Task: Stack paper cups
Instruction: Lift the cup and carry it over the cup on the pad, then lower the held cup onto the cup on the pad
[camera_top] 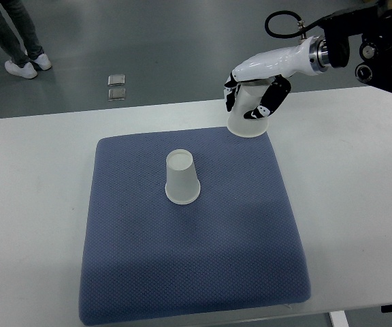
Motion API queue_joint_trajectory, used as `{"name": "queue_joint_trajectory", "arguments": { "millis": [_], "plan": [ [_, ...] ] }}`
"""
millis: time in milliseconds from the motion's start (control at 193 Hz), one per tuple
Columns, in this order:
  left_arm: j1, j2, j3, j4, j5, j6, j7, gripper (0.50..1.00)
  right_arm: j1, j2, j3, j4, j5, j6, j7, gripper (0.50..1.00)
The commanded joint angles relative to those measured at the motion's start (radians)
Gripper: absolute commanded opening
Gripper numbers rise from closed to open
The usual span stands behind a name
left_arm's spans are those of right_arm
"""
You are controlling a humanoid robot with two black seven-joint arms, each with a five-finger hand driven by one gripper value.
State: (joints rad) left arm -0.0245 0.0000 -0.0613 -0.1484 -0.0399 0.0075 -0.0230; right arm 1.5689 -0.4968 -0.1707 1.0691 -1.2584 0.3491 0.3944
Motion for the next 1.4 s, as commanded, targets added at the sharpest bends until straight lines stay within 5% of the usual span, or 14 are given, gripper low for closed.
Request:
{"name": "queue_joint_trajectory", "arguments": {
  "millis": [0, 622, 1394],
  "plan": [
    [0.0, 0.0, 0.0, 0.0, 0.0, 0.0, 0.0, 1.0, 0.02, 0.061, 0.03, 0.0, 0.013, 0.024, 0.001, 0.5],
    [0.0, 0.0, 0.0, 0.0, 0.0, 0.0, 0.0, 1.0, 0.023, 0.247, 0.06, -0.027, 0.013, 0.068, 0.0, 0.5],
    [0.0, 0.0, 0.0, 0.0, 0.0, 0.0, 0.0, 1.0, -0.05, 0.317, 0.063, -0.129, 0.011, 0.036, 0.001, 0.5]
  ]
}}
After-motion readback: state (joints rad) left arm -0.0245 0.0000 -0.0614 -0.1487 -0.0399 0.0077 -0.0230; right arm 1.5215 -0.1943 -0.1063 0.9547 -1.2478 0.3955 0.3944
